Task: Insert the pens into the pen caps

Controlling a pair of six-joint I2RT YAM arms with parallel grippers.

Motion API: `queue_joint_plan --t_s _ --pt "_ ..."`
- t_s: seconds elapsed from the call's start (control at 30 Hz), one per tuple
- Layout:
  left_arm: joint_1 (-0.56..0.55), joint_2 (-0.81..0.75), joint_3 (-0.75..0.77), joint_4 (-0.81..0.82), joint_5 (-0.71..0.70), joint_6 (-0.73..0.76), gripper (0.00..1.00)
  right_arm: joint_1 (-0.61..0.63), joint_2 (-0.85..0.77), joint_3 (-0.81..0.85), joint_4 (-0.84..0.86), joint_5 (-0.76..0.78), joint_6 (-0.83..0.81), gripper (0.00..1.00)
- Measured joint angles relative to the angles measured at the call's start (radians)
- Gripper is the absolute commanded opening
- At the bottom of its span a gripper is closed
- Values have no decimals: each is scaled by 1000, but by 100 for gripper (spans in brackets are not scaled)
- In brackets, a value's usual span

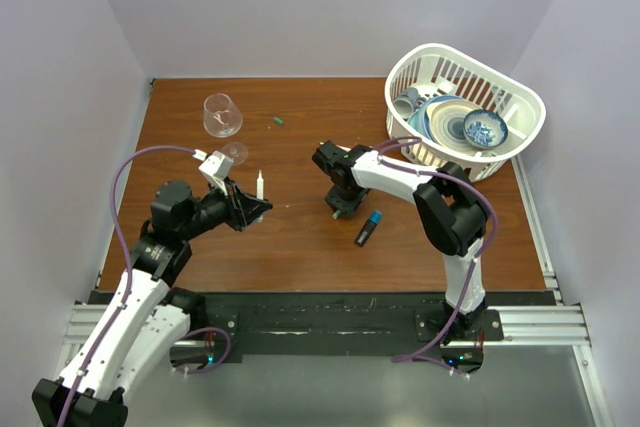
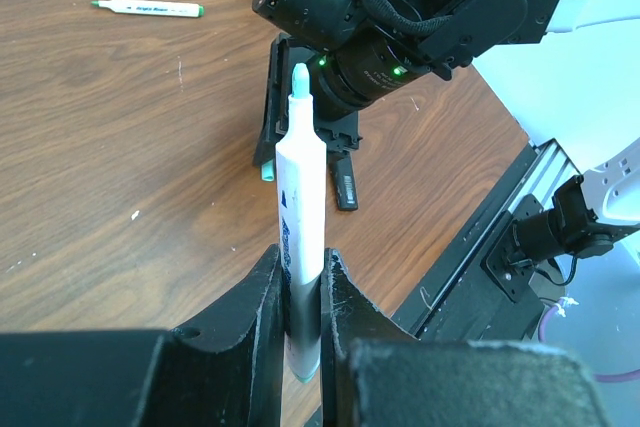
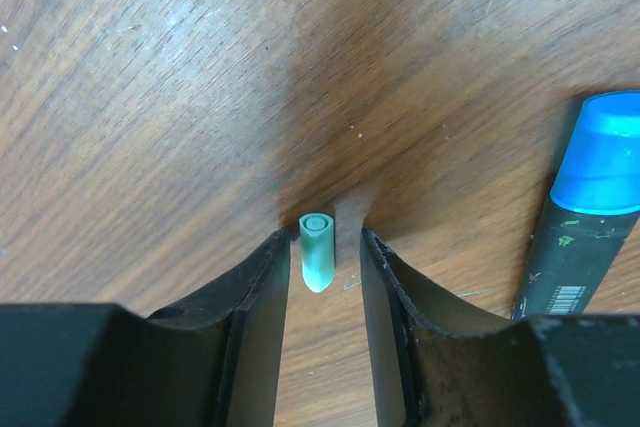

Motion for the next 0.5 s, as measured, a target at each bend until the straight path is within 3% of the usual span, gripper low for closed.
queue_joint_plan --t_s 0.5 --pt "0 1 0 2 0 -9 0 6 -26 -48 38 24 -40 5"
